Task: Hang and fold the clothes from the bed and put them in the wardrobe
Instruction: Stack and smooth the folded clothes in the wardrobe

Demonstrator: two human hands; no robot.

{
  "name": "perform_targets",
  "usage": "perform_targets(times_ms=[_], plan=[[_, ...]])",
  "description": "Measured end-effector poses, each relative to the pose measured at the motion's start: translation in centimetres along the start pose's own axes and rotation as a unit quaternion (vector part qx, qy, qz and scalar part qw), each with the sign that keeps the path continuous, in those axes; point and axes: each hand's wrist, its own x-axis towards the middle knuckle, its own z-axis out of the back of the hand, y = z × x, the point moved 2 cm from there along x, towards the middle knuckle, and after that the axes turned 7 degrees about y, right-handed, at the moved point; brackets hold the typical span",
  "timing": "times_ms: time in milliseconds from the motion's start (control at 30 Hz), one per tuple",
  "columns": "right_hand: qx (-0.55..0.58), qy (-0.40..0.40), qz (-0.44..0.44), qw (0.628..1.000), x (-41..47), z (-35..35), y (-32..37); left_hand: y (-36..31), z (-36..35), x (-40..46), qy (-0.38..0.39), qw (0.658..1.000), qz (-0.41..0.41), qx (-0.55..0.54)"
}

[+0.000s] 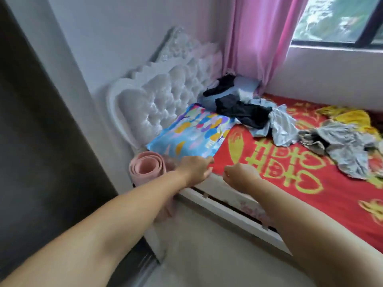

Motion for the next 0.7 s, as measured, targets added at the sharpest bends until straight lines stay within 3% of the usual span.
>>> perform_targets(times_ms=[300,500,700], plan=[[-0.026,0.047,-0.192,0.98,-8.4,-1.1,-27.2,-19.3,-0.1,17.8,-0.014,0.992,-0.124,-0.032],[0.011,0.062,-0.243,0.968,-9.9,-3.0,-35.2,-24.6,-0.7,25.4,0.001,0.988,-0.152,-0.014],[0.044,0.09,-0.263,0.959,-5.3,-5.2,-40.5,-24.4,-2.7,32.9,0.031,0.988,-0.154,-0.017]])
